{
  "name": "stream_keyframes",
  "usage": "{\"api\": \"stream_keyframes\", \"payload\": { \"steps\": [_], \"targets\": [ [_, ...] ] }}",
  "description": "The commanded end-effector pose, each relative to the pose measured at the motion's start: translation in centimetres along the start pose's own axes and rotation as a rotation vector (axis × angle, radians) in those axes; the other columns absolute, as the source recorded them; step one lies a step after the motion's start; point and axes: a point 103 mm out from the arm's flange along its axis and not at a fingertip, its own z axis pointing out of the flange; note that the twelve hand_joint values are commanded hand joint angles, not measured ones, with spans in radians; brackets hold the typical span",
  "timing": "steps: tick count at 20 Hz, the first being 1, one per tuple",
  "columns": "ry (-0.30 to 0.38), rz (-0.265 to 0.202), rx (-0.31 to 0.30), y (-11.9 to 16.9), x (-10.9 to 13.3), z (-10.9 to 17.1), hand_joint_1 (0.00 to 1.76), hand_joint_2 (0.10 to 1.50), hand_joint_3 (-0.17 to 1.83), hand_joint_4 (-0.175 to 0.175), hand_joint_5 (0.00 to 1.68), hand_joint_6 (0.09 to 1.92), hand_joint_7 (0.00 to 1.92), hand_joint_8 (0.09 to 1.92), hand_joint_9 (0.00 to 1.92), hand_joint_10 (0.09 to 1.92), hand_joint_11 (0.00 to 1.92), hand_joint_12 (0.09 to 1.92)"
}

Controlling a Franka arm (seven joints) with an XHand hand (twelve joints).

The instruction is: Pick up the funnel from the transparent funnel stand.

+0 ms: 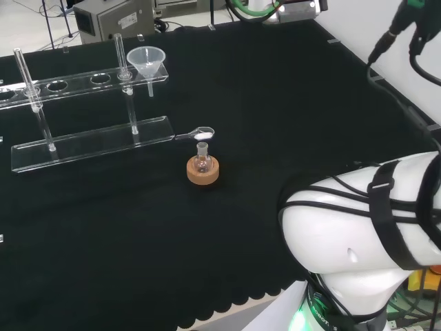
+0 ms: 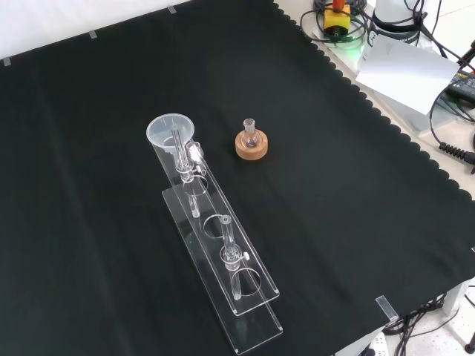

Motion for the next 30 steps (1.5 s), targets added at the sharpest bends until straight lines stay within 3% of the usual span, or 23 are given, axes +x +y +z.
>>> {"api": "stream_keyframes", "payload": {
  "steps": [1,10,16,25,30],
  "targets": [
    [0.004,0.005,0.036,3.2,0.0,2.2,0.00,1.24,0.36,-0.005,0.26,0.09,0.03,0.53,0.20,0.64,0.02,1.37],
    [0.014,-0.064,0.078,11.6,0.4,5.8,0.01,1.25,0.32,-0.012,0.28,0.09,0.04,0.53,0.20,0.64,0.02,1.37],
    [-0.004,-0.106,0.125,16.7,2.0,7.7,0.02,1.24,0.30,-0.017,0.28,0.09,0.04,0.53,0.21,0.65,0.02,1.37],
    [-0.050,-0.177,0.198,20.0,6.9,10.6,0.13,1.19,0.26,-0.032,0.28,0.09,0.11,0.57,0.29,0.67,0.06,1.38],
    [-0.044,-0.188,0.225,21.0,7.9,12.2,0.18,1.15,0.25,-0.039,0.28,0.09,0.12,0.60,0.30,0.67,0.07,1.39]
  ]
}}
